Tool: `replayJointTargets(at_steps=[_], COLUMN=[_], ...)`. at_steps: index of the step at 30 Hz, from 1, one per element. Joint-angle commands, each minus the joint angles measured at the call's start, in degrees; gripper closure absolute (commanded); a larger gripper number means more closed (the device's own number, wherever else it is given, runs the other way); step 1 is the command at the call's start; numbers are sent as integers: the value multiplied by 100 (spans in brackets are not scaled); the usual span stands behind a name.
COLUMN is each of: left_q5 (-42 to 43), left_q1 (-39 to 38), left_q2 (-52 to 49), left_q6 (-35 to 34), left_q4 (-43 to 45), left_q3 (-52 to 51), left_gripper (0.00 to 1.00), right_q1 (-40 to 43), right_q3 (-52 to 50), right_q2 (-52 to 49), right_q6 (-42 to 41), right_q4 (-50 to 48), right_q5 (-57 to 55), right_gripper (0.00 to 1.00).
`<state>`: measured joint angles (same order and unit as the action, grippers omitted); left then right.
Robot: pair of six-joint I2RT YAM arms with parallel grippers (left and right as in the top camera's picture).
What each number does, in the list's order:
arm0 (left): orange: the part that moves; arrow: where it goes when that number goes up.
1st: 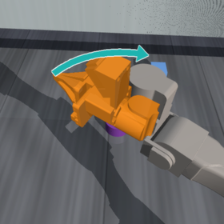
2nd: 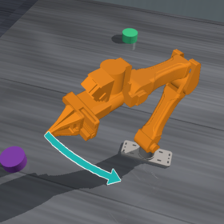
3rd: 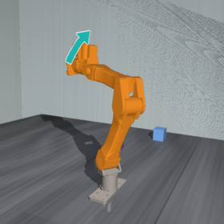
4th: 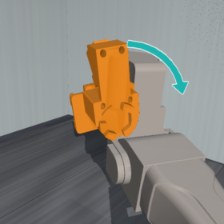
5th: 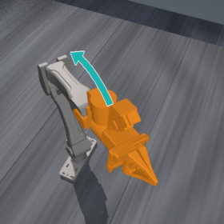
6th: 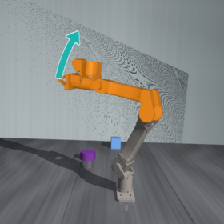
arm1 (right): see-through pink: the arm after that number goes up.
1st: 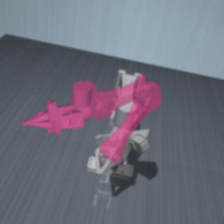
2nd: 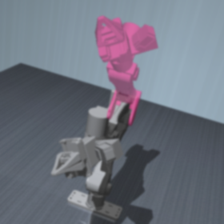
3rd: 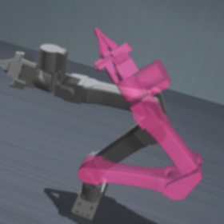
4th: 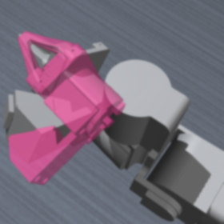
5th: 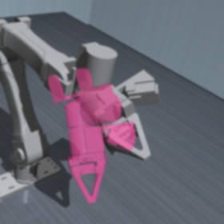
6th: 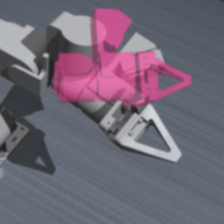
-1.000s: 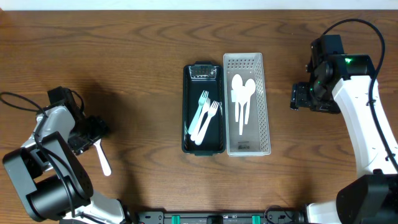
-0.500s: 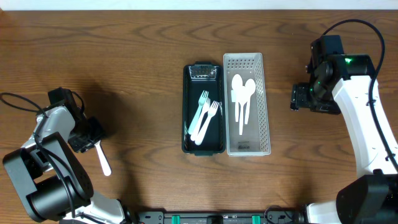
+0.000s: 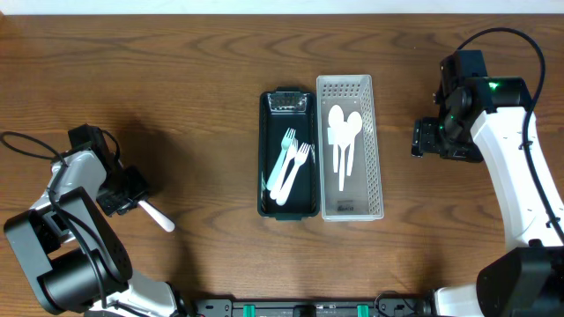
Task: Pack container
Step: 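Move the left gripper to the white spoon and grasp it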
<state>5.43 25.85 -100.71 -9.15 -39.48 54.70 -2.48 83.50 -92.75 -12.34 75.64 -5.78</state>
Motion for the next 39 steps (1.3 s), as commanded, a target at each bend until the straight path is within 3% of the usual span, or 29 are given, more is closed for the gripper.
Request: replayJointTargets(at_steps=[1,4,8,15,21,29,34,39], left_q5=[302,302,302,302,297,302,299,299], left_q1=[7,7,7,7,7,-28,-433,-1394], left_q2=[-267,-267,-267,-267,-267,-177,361,1233], left_q6=[-15,-57,-59,-103,-166,-361,-361,-363], left_q4=[-28,-26,-24,-24,-2,-221,-660,-1316], left_q3=[-289,-289,-289,-289,-289,-127,195,815], left_gripper=[72,72,86,86,94,94,94,94], right_q1=[22,22,22,22,22,22,22,22], right_q3=[-17,-17,-17,-17,-17,-17,-17,-17], right_q2=[-26,-26,-26,-26,-26,-26,-26,-26], right_q6=[61,61,61,61,61,55,-133,-225], right_q4=[13,7,9,7,11,-22,-275,-588], right_q5=[4,4,4,4,4,4,4,4], right_gripper=[24,24,24,24,24,27,29,29])
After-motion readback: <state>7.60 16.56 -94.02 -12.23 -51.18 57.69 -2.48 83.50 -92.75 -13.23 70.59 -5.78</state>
